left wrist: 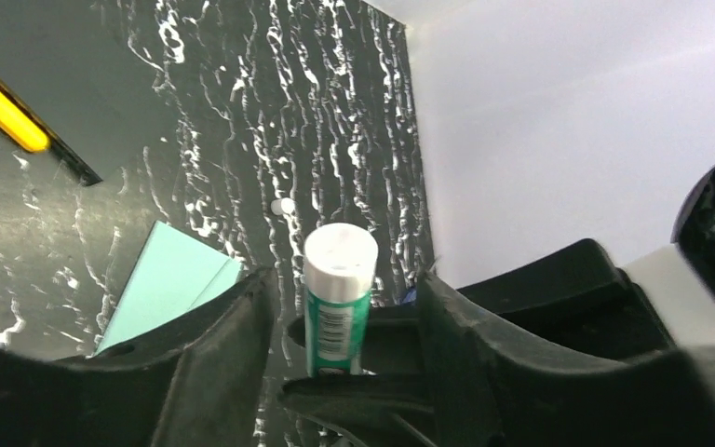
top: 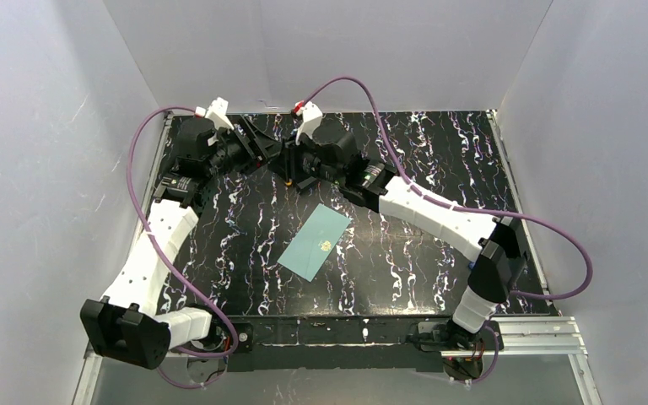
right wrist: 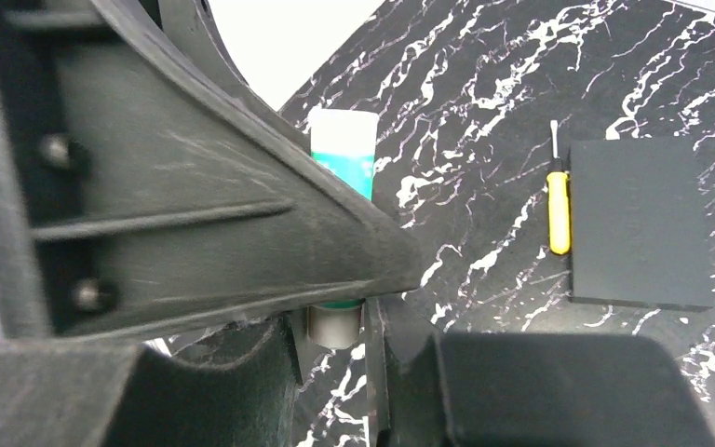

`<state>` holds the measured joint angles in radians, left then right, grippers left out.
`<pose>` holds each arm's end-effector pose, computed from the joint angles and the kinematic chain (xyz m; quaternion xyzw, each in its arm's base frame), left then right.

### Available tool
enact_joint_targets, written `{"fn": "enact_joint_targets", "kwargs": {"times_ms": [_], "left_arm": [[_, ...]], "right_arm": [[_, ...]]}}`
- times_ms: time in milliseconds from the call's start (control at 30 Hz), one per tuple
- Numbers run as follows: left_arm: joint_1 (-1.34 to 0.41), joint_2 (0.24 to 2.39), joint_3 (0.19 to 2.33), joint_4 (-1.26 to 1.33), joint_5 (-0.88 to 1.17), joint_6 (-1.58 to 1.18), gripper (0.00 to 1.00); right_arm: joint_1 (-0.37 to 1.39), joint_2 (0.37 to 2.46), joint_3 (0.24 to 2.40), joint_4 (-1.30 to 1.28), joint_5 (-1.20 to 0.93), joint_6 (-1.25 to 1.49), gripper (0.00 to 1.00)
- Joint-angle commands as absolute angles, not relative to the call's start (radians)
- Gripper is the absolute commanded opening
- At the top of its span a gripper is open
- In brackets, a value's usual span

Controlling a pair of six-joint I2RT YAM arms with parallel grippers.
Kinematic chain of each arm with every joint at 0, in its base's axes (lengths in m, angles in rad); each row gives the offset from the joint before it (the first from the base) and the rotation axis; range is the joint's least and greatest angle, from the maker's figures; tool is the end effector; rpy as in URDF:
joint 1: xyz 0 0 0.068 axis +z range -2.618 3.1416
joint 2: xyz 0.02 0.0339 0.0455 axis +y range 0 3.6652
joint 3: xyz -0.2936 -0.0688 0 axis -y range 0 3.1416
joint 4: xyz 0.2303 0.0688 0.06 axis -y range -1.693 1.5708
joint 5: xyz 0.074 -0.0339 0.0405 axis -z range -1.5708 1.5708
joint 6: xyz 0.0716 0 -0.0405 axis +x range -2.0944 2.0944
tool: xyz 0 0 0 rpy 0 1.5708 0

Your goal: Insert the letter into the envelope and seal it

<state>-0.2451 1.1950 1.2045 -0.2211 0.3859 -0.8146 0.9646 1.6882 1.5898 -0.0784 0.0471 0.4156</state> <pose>0.2643 -0.0939 0.4193 -0.0988 0.7665 -0.4404 0.4569 0.2493 0.3537 0.4166 -0.1932 0.7420 0.3946 0.5064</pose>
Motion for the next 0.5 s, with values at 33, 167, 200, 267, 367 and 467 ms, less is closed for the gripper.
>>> {"fn": "enact_joint_targets", "kwargs": {"times_ms": [33, 167, 200, 267, 367, 467], "left_arm": [[-0.217, 1.178, 1.236, -0.287, 0.575, -0.76, 0.7], [-0.166, 1.268, 1.309, -0.372, 0.823, -0.735, 0.78], [-0.163, 1.277, 1.304, -0.356, 0.87, -0.76, 0.79], [-0.161, 1.286, 1.268, -0.312, 0.962, -0.81, 0.81], [-0.158, 1.291, 1.208, -0.214, 1.051, -0.868, 0.8], [-0.149, 1.292, 1.176, -0.145, 1.097, -0.912, 0.73]], "right_arm": [[0.938, 1.594, 1.548, -0.06, 0.007, 0.268, 0.17], [0.928, 1.539, 1.515, -0.153, -0.118, 0.172, 0.16], [0.927, 1.517, 1.503, -0.168, -0.144, 0.145, 0.16], [0.927, 1.5, 1.498, -0.209, -0.202, 0.083, 0.16], [0.927, 1.501, 1.532, -0.298, -0.248, 0.008, 0.18], [0.927, 1.528, 1.593, -0.418, -0.245, -0.051, 0.18]]}}
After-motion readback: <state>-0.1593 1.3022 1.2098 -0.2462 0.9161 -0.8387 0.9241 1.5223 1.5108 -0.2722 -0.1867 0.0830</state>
